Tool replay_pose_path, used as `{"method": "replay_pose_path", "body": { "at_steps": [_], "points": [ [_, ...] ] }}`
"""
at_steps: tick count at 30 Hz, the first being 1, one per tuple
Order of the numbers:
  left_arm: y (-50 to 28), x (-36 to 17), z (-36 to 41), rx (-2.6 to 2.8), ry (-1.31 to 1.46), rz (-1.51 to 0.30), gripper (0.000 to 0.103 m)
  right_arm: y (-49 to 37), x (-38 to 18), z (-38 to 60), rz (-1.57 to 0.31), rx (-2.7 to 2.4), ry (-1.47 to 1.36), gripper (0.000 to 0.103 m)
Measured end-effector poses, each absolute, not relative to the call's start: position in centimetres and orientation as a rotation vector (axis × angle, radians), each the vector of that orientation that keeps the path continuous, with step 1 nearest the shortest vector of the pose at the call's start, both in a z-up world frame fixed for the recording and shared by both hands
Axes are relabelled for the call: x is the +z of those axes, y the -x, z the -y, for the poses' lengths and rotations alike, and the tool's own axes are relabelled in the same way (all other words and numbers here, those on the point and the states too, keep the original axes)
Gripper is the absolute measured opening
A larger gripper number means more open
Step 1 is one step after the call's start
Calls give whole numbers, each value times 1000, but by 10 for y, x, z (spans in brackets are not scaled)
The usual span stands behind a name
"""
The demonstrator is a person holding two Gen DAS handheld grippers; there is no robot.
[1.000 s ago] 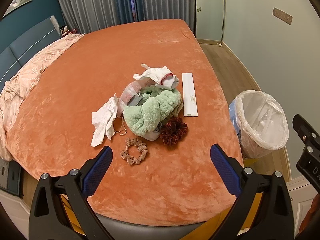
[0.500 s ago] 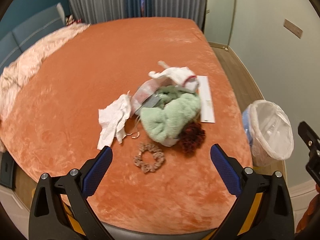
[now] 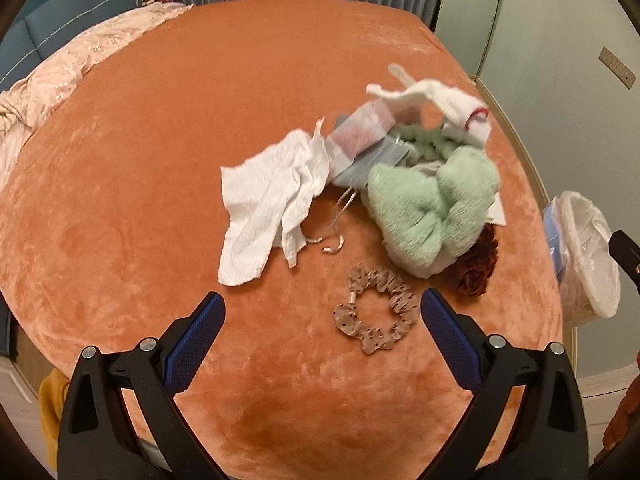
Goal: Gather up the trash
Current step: 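Grasp the beige scrunchie with the left tool while the right grasps the brown scrunchie, then carry both scrunchies to the trash bin and open both tools to drop them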
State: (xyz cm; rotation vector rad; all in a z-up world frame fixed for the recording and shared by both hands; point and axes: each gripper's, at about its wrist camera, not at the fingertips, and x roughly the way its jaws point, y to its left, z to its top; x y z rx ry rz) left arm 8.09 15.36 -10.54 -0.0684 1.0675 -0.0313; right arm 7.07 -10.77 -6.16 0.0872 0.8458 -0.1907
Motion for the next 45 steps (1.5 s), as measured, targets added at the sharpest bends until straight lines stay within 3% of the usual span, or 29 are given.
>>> {"method": "replay_pose_path", "body": {
  "at_steps": [4,8,11,14,16,18,19,22,24,27,30,33,45],
  "points": [
    [-91,-136,-151,-46,63,-1111,94,-83,-87,88,-867,-156,-60,96],
    [-104,-161,-143,-63,83,-1163,87,-95,-107,79,-905,-147,-58,95],
    [-114,-179,-136,-99,83,-1207,64,-103,-120,73,-931,-138,-70,95],
    [-115,-189,-132,-108,62,-1206,57,-109,-130,65,-950,-120,-52,89],
    [-112,-188,-130,-134,39,-1189,42,-114,-140,59,-977,-97,-47,86],
    [-112,-187,-132,-145,43,-1186,15,-117,-148,55,-1000,-77,-66,79],
    [-112,-186,-134,-163,65,-1191,8,-119,-152,54,-1013,-66,-79,78],
    [-114,-181,-142,-181,113,-1208,7,-125,-165,47,-1051,-40,-122,67],
    [-113,-176,-143,-179,118,-1206,7,-128,-171,44,-1072,-33,-130,48],
    [-114,-167,-142,-182,121,-1200,7,-133,-180,42,-1097,-17,-145,28],
    [-117,-153,-140,-186,119,-1190,7,-131,-176,44,-1097,2,-167,17],
    [-110,-136,-143,-186,120,-1164,7,-127,-165,51,-1087,13,-201,13],
    [-85,-61,-90,-266,101,-1014,7,-89,-79,92,-929,6,-242,12]
  ]
}}
